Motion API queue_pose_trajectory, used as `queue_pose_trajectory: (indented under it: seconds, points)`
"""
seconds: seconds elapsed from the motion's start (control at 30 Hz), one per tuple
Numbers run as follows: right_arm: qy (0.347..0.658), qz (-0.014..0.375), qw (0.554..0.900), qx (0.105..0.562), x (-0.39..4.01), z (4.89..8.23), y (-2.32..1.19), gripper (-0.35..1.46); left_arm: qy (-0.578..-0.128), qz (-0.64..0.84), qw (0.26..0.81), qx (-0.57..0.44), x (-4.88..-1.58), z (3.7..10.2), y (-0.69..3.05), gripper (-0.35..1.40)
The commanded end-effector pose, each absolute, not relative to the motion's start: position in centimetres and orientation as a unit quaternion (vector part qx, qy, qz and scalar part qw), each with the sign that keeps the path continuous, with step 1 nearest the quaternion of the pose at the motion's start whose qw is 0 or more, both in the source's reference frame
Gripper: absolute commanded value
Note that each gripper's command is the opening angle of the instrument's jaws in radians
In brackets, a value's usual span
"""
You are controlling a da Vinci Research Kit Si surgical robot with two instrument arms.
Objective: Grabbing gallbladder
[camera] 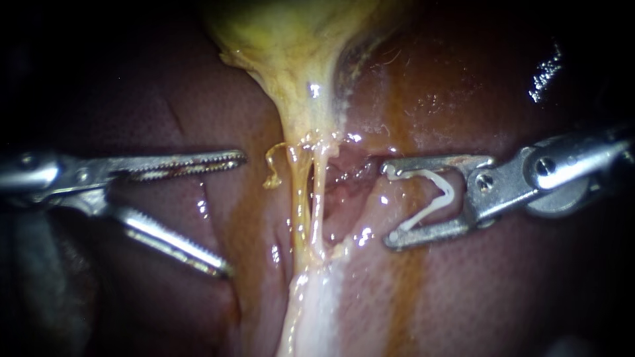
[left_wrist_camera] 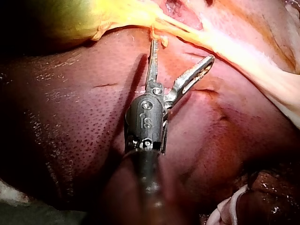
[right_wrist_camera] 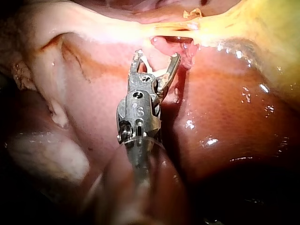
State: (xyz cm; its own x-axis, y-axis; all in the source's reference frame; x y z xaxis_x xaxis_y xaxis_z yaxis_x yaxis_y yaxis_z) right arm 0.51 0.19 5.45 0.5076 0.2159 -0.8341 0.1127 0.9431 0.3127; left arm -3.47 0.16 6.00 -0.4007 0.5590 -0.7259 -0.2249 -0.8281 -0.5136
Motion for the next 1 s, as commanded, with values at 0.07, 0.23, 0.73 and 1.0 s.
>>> queue_pose_trajectory:
  seconds: [0.07, 0.23, 0.73, 1.0]
  points:
    - [0.495, 0.03, 0.852, 0.166, 0.51, 5.45, 0.19, 0.5, -0.17, 0.819, 0.239, -0.492, -3.47, 6.0, 0.17, 0.89]
    - [0.495, 0.03, 0.852, 0.166, 0.51, 5.44, 0.19, 0.5, -0.174, 0.818, 0.238, -0.493, -3.47, 6.04, 0.31, 0.88]
    - [0.495, 0.03, 0.852, 0.166, 0.51, 5.44, 0.19, 0.5, -0.169, 0.818, 0.249, -0.49, -3.78, 6.51, 0.86, 0.68]
    - [0.495, 0.03, 0.852, 0.166, 0.52, 5.44, 0.19, 0.5, -0.172, 0.815, 0.259, -0.489, -3.77, 6.68, 0.85, 0.39]
